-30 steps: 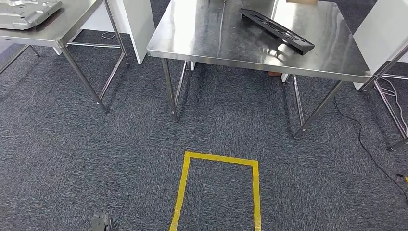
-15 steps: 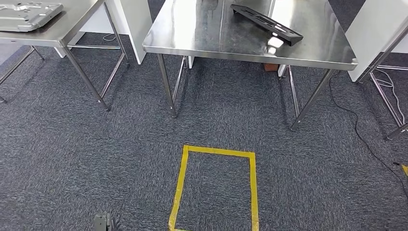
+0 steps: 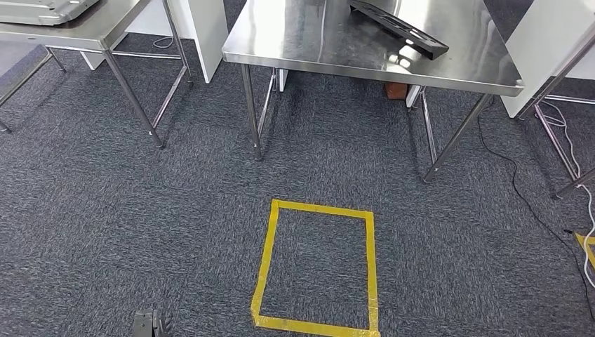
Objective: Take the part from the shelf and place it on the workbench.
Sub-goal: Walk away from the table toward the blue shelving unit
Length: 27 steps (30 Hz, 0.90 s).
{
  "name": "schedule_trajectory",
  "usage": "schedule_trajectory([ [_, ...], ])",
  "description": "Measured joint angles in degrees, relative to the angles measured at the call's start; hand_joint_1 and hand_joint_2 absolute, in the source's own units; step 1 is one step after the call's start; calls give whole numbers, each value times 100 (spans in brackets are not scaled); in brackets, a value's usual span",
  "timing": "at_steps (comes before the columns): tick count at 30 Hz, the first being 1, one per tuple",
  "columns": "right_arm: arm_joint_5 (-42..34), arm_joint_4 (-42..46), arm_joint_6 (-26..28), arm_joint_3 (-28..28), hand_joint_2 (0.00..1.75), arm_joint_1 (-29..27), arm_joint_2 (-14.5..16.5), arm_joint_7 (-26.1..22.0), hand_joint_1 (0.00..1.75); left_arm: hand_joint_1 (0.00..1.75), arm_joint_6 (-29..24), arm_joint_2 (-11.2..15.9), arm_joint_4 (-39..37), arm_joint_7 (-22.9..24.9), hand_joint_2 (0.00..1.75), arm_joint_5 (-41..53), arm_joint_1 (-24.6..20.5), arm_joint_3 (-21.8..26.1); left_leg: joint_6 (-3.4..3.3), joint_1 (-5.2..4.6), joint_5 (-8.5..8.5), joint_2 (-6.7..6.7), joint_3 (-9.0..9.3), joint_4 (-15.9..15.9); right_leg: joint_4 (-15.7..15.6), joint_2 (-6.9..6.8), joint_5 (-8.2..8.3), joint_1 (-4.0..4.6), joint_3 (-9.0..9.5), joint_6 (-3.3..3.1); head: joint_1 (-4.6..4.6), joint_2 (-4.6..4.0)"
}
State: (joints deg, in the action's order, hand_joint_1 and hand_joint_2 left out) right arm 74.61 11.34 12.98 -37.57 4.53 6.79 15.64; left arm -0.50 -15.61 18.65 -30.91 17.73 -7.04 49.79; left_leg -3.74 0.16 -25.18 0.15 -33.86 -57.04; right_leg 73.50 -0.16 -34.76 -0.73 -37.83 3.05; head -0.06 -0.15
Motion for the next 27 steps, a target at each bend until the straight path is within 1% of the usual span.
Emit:
schedule_trajectory([
  [1,1,0,0,1,0,1,-2,0,0,0,0,0,-1,0,0,-4,0,0,11,-2,55,1,-68,-2,-165,0,107,0,186,49,-1,0],
  [2,3,0,0,1,0,5,-3,0,0,0,0,-1,-2,0,0,-7,0,0,27,-3,109,-1,-126,-3,-532,0,236,2,476,78,1,0],
  [3,4,0,0,2,0,14,-4,-1,0,0,0,-2,-3,0,0,-10,-1,-1,48,-6,159,-3,-171,-6,-1017,0,314,9,822,72,1,0],
  [4,4,0,0,3,0,25,-4,-1,0,0,0,-3,-5,0,0,-10,-1,-2,75,-12,207,-4,-199,-7,-1447,1,345,27,1118,37,-4,0],
  [5,5,0,0,4,0,33,-3,-3,0,0,0,-3,-6,-1,0,-10,-2,-3,109,-18,255,-2,-209,-3,-1759,3,344,43,1304,-11,-6,0],
  [6,5,0,0,5,0,39,-3,-5,0,0,0,-3,-8,-1,0,-10,-4,-4,144,-20,300,0,-211,5,-1914,6,331,61,1379,-61,-8,0],
  [7,4,0,0,6,0,39,-2,-7,0,0,0,-3,-10,-2,0,-10,-4,-5,182,-19,343,2,-211,20,-1944,8,355,73,1361,-106,-10,0],
  [8,3,0,0,6,0,38,1,-8,0,0,0,-1,-11,-2,0,-13,-3,-5,219,-7,362,0,-221,21,-1952,6,397,45,1317,-155,-7,0],
  [9,2,0,0,6,0,38,0,-8,0,0,0,2,-14,-1,0,-19,2,-6,255,5,292,-7,-252,-26,-1957,-1,445,25,1284,-214,-11,0],
  [10,-1,0,0,6,0,37,-1,-8,0,0,0,4,-17,0,0,-27,7,-8,291,17,109,-15,-304,-168,-1967,-11,502,4,1243,-273,-18,0],
  [11,-2,0,0,5,0,36,-2,-8,0,0,0,8,-21,1,0,-37,11,-10,325,31,-166,-22,-387,-435,-1972,-20,563,-15,1190,-321,-24,0],
  [12,-4,0,1,5,0,33,-4,-8,0,0,0,11,-25,2,0,-45,13,-17,358,39,-482,-27,-485,-797,-1967,-26,615,-4,1130,-349,-29,0],
  [13,-5,0,1,4,0,28,-3,-8,0,0,0,16,-30,3,0,-50,13,-26,387,47,-734,-28,-577,-1192,-1957,-31,662,0,1073,-356,-29,0],
  [14,-6,0,1,4,0,23,-2,-8,0,0,0,20,-33,3,0,-55,14,-36,411,51,-861,-29,-627,-1510,-1940,-36,706,2,1014,-347,-30,0],
  [15,-8,0,2,4,0,16,1,-8,0,0,0,25,-37,4,0,-57,15,-46,425,57,-852,-28,-589,-1646,-1912,-40,743,0,953,-333,-32,0],
  [16,-10,0,2,4,0,10,3,-8,0,0,0,29,-39,5,0,-58,16,-56,432,67,-748,-27,-446,-1565,-1874,-42,772,-4,895,-317,-32,0],
  [17,-14,0,3,3,0,7,4,-8,0,0,0,34,-40,5,0,-62,15,-69,433,79,-602,-25,-192,-1260,-1828,-42,790,-9,838,-305,-33,0],
  [18,-17,0,4,3,0,5,5,-8,0,0,0,40,-40,6,0,-68,13,-83,429,92,-507,-26,104,-836,-1776,-43,800,-11,782,-295,-33,0],
  [19,-20,0,8,2,0,6,5,-9,0,0,-1,44,-40,7,0,-77,11,-97,415,94,-458,-31,354,-456,-1722,-42,808,-1,729,-281,-31,0],
  [20,-22,0,13,2,0,10,6,-11,0,0,-1,46,-40,7,0,-86,11,-109,397,89,-450,-35,509,-189,-1677,-42,820,13,685,-260,-28,0],
  [21,-22,0,19,2,0,15,8,-14,0,0,-2,48,-41,9,0,-95,11,-119,370,75,-467,-39,556,-73,-1649,-41,841,26,644,-227,-29,0],
  [22,-22,0,27,2,0,18,10,-18,0,0,-2,48,-42,10,0,-102,12,-127,331,58,-450,-41,536,-59,-1640,-40,871,38,611,-181,-24,0],
  [23,-21,0,37,2,0,17,11,-23,0,0,-2,47,-44,12,0,-110,12,-133,276,57,-416,-35,496,-46,-1634,-38,891,44,588,-133,-22,0],
  [24,-20,0,49,1,0,13,11,-28,0,0,-2,45,-45,13,0,-120,9,-139,212,55,-371,-28,457,-30,-1599,-32,865,39,541,-99,-23,0],
  [25,-15,0,63,1,0,7,10,-36,0,0,-2,43,-46,14,0,-131,4,-142,143,59,-319,-21,413,-11,-1488,-23,765,34,472,-88,-9,0],
  [26,-9,0,75,0,0,3,10,-42,0,0,-3,42,-47,14,0,-143,2,-144,87,62,-264,-13,357,4,-1253,-15,583,25,367,-98,1,0],
  [27,0,0,83,0,0,1,11,-47,0,0,-3,42,-47,15,0,-152,2,-146,56,57,-218,-9,294,3,-914,-8,353,9,228,-116,11,0],
])
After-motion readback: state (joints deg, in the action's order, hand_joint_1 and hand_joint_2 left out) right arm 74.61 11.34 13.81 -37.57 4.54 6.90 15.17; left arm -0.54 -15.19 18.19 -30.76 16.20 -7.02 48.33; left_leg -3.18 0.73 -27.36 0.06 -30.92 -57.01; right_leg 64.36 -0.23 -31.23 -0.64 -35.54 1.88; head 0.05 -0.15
